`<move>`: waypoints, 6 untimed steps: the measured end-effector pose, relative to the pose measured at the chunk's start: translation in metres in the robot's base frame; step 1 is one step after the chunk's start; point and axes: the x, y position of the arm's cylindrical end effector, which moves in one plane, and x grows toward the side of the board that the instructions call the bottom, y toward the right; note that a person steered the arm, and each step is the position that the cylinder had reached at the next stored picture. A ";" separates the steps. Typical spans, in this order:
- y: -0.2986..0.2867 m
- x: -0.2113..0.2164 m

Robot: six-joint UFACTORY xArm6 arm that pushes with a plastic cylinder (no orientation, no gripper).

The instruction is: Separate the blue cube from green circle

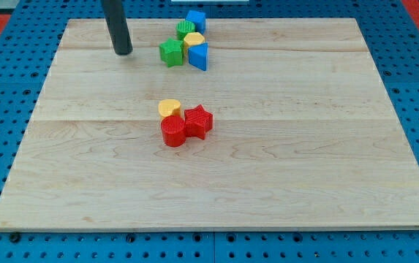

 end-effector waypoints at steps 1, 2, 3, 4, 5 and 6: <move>0.008 -0.036; 0.017 -0.066; 0.070 -0.065; 0.152 -0.065; 0.211 -0.053; 0.253 -0.029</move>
